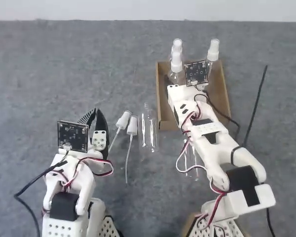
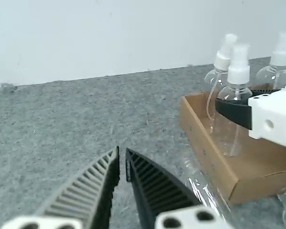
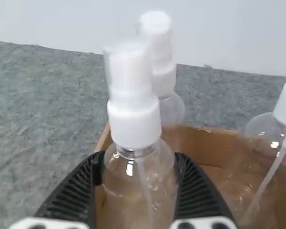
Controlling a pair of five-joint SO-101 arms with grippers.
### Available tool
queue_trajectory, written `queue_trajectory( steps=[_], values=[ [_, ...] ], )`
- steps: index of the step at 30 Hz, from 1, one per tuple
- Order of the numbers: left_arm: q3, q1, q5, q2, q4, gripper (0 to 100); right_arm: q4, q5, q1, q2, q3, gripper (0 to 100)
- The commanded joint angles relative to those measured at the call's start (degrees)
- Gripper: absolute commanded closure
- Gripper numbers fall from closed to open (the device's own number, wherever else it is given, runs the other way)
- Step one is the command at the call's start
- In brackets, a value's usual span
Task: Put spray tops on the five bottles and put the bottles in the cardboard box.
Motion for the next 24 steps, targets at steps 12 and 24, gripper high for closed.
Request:
queue_trajectory(
  steps=[12,24],
  values=[
    [-0.22,-0.18,0.0,-0.62,-1.67,99,-0.22,-0.53,0.66,-0.4,-0.26,99.1],
    [-0.22,-0.18,0.0,-0.62,-1.76,99,-0.66,-0.26,0.75,-0.48,1.23,99.1]
  ],
)
